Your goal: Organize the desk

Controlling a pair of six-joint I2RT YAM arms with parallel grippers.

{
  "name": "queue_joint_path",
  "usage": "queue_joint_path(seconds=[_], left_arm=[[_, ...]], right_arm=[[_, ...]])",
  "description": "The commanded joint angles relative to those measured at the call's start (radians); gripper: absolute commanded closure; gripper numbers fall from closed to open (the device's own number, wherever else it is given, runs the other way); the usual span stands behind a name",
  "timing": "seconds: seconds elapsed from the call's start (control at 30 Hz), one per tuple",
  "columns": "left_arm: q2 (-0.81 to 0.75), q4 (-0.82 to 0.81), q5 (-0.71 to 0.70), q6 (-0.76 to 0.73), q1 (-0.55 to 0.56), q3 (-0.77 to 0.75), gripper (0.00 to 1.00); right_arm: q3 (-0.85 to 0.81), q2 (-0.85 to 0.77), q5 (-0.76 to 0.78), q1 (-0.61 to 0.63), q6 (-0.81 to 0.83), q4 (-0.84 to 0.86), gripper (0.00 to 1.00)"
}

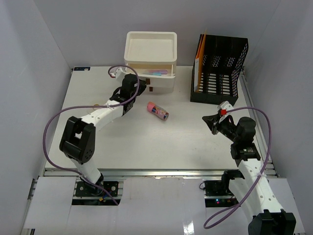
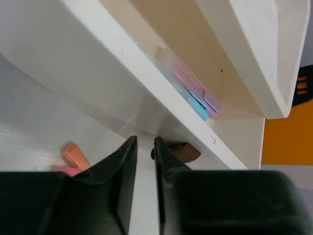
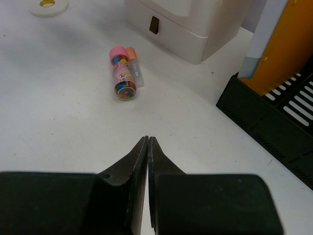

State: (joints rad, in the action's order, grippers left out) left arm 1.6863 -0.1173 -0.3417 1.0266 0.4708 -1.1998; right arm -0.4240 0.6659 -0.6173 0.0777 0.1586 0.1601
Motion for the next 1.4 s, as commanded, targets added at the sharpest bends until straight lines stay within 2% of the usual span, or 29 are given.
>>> queue_joint_path(seconds=[0.0, 0.1, 0.23, 0.37, 0.47, 0.6, 0.97, 1.27, 1.37], left_arm=[[0.068, 0.047, -0.055, -0.008, 0.0, -0.147, 0.65], [0.104, 0.06, -0.059, -0.022, 0.0, -0.194, 0.57], [0.144, 0.053, -0.034, -0.026, -0.001, -0.237, 0.56], [0.173, 0.015, -0.003, -0.028, -0.001, -0.26, 0.64], [0.2, -0.001, 0.001, -0.053, -0.002, -0.299, 0.65], [0.249, 0.02, -0.001, -0.074, -0.007, -0.386, 0.6], [0.353, 0.078, 0.007, -0.043, -0.042, -0.539, 0.58], [0.483, 0.153, 0.114, -0.046, -0.076, -0.735, 0.49], [0.486, 0.155, 0.141, -0.058, -0.082, -0.745, 0.47]], right_arm=[[-0.021, -0.019, 0.033, -0.017, -0.019, 0.067, 0.92], [-0.022, -0.022, 0.037, -0.022, -0.02, 0.067, 0.92], [-0.021, -0.022, 0.039, -0.029, -0.022, 0.067, 0.92], [-0.022, -0.024, 0.04, -0.034, -0.024, 0.067, 0.92], [-0.022, -0.024, 0.04, -0.036, -0.025, 0.066, 0.92], [-0.022, -0.025, 0.042, -0.038, -0.026, 0.067, 0.92], [-0.022, -0.024, 0.05, -0.044, -0.027, 0.067, 0.92], [-0.021, -0.02, 0.054, -0.057, -0.026, 0.067, 0.92], [-0.02, -0.02, 0.054, -0.063, -0.026, 0.067, 0.92]])
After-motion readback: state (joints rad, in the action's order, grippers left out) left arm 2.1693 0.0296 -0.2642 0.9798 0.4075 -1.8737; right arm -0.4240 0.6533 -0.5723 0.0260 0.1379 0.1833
